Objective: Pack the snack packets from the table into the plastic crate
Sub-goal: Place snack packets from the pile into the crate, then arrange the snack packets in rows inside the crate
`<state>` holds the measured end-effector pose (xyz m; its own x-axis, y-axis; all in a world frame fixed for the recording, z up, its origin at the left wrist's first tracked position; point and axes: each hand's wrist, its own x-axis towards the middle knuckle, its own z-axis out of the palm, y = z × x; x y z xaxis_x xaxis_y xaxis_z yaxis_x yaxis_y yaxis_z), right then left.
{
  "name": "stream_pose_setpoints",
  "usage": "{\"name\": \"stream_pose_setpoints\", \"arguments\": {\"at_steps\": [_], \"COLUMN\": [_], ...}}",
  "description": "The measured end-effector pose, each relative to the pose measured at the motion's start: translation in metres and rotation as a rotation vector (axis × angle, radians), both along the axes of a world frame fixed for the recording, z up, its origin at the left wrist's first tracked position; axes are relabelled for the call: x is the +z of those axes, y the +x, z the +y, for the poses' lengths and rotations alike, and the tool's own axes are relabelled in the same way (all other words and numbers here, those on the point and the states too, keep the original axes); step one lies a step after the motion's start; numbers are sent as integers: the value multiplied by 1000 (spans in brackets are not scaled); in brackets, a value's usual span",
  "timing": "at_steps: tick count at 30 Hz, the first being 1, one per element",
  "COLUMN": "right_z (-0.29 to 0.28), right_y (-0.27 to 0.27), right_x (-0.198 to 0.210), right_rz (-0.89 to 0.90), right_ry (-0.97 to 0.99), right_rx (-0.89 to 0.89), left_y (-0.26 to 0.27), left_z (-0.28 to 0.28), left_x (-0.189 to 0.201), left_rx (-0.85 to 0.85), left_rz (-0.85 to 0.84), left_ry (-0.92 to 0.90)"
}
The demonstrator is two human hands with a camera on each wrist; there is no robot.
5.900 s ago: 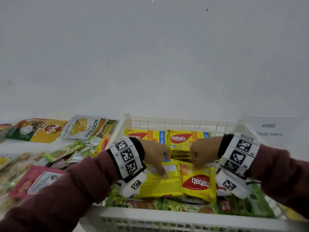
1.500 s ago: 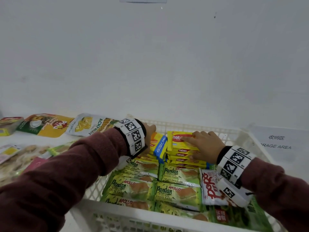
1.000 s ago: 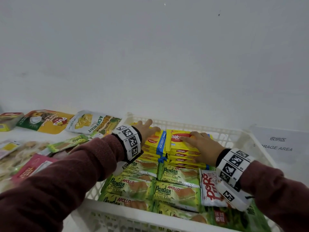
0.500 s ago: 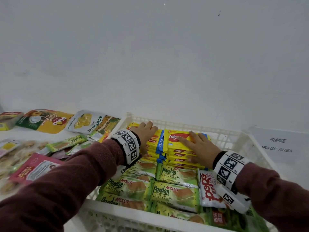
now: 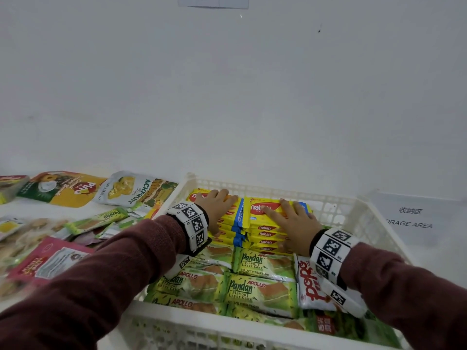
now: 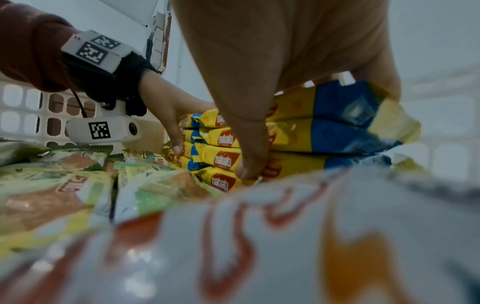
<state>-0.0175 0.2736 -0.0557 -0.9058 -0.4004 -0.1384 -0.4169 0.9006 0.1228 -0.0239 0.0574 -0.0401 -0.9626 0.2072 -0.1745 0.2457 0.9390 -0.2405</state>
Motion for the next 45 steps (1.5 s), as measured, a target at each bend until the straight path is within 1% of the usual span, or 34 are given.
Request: {"name": "stream_pose_setpoints", "arguments": {"at_steps": [5,7,11,16,20,23,25,29,31,33,36,40,42,45], "right_z": [4,8,16,16,13,11,7,-8,-24,-49,-106,-203,-250,-318], "right_y": [-5,-7,-8,-6,1,9,16,32,42,55,77,99,99,89], "right_x": [14,20,26,28,39,55,72,99,113,129,153,168,169,159], "right_rz": [-88,-101,-135,-142,-143,-144,-173,-254,-301,-273,-223,-140,-113,-94], "right_ry": [-14,-24,22,43,53,53,71,179,192,163,136,-17,-53,-71], "right_rx": [36,21,-5,3,-10,-26,-15,26,59,95,133,167,202,235], "left_y": [0,0,1,2,8,14,17,33,48,63,77,79,74,61], "left_z": [-3,-5,-5,-4,-4,-4,-7,-21,-39,-68,-126,-208,-240,-280], "left_x": [3,4,4,7,15,28,44,93,121,142,154,143,129,99], "left_rx": [-15,-7,7,4,7,6,6,-38,-84,-99,-58,64,117,154], "left_rz": [-6,-28,-38,-25,-39,-42,-40,-12,26,63,87,47,31,-4], "left_ry": [15,32,71,78,95,150,208,379,490,565,592,516,483,424]}}
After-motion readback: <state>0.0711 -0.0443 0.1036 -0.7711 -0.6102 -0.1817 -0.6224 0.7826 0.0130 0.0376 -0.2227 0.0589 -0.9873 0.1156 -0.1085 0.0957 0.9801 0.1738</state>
